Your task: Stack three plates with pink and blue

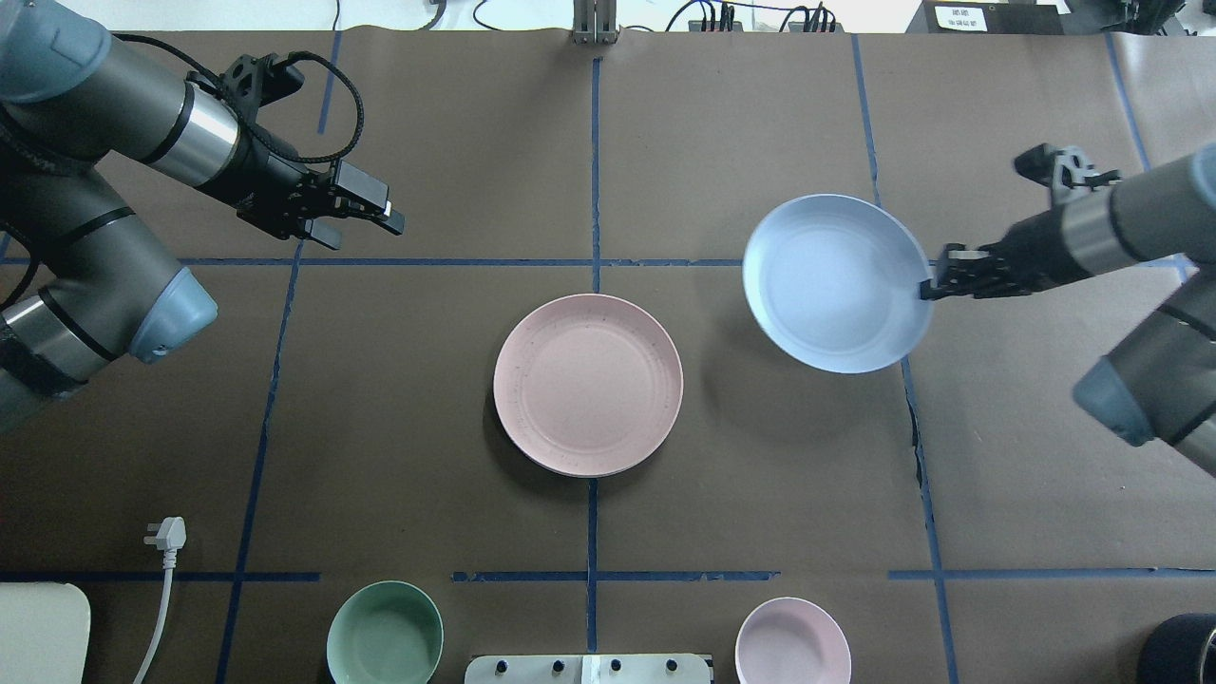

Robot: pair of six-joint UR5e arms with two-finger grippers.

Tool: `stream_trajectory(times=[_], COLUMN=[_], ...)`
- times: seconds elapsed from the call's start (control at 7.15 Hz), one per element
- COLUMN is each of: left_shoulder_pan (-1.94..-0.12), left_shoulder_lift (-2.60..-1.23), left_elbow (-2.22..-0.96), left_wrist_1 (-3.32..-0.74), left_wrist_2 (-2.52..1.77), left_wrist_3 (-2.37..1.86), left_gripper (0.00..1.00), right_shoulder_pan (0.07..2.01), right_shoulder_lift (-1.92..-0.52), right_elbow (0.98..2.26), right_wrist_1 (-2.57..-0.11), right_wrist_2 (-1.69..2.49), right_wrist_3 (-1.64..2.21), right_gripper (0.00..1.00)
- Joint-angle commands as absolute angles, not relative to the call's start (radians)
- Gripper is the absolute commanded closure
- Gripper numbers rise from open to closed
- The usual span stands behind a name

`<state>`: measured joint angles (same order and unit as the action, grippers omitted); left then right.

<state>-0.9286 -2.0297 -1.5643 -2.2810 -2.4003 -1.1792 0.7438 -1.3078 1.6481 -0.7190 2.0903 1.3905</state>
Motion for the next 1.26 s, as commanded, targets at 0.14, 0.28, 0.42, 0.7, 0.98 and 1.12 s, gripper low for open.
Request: stream_trajectory(times=[0.14, 0.28, 0.42, 0.7, 0.98, 1.12], left_shoulder_pan=[-0.933, -0.933, -0.933, -0.933, -0.989, -1.014], left_shoulder_lift=[-2.033, -2.031, -2.031, -2.026, -1.99, -1.958], left_elbow=[-1.574, -1.574, -1.574, -1.572, -1.562, -1.559], left_wrist_1=[-2.281, -2.281, -2.281, -2.281, -2.279, -2.263], left_wrist_2=[-2.399, -2.399, -2.399, -2.399, -2.404, -2.401], left_wrist_3=[-1.187, -1.187, -1.187, -1.178, -1.17, -1.044], left_gripper=[0.0, 0.0, 0.0, 0.0, 0.0, 0.0], right_shoulder_pan=[0.562, 0.546, 0.535, 0.519, 0.596, 0.698], right_shoulder_lift=[-1.152, -1.151, -1.149, -1.164, -1.286, -1.374], right_elbow=[1.715, 1.71, 1.709, 1.709, 1.819, 1.839], right_wrist_1=[-0.946, -0.946, -0.945, -0.945, -0.945, -0.946], right_wrist_2=[1.941, 1.94, 1.94, 1.924, 1.947, 1.997], right_wrist_3=[1.451, 1.486, 1.489, 1.488, 1.483, 1.474], right_gripper=[1.0, 0.99, 0.84, 0.0, 0.0, 0.0])
